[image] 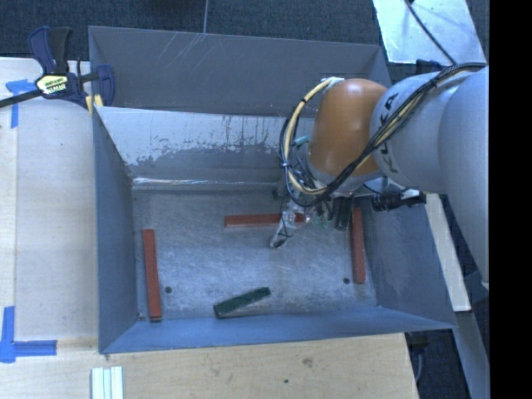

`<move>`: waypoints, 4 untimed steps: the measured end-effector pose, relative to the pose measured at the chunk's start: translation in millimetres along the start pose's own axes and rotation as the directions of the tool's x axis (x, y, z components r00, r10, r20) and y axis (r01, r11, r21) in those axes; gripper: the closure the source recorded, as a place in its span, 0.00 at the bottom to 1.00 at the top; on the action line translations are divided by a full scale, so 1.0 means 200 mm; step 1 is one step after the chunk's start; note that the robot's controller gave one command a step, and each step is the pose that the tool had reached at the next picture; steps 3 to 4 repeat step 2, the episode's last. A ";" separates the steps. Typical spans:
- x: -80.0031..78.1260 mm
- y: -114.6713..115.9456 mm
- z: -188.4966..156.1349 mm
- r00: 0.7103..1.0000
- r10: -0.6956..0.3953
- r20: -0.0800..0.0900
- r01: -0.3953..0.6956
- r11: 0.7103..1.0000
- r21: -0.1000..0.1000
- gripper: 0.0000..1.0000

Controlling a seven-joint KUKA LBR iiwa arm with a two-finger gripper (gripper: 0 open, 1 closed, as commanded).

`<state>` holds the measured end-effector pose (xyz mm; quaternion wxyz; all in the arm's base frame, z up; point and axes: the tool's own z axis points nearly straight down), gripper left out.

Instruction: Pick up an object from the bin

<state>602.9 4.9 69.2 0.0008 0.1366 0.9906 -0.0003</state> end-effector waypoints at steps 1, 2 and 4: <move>-0.02 0.01 -0.04 1.000 0.000 0.015 0.000 1.000 -0.005 1.00; -0.02 0.02 -1.04 1.000 -0.013 0.011 0.013 1.000 -0.004 1.00; -0.02 0.02 -1.04 1.000 -0.013 0.011 0.013 1.000 -0.004 1.00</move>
Offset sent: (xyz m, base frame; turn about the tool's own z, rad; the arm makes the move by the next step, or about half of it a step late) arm 0.0000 0.0000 0.0000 0.0000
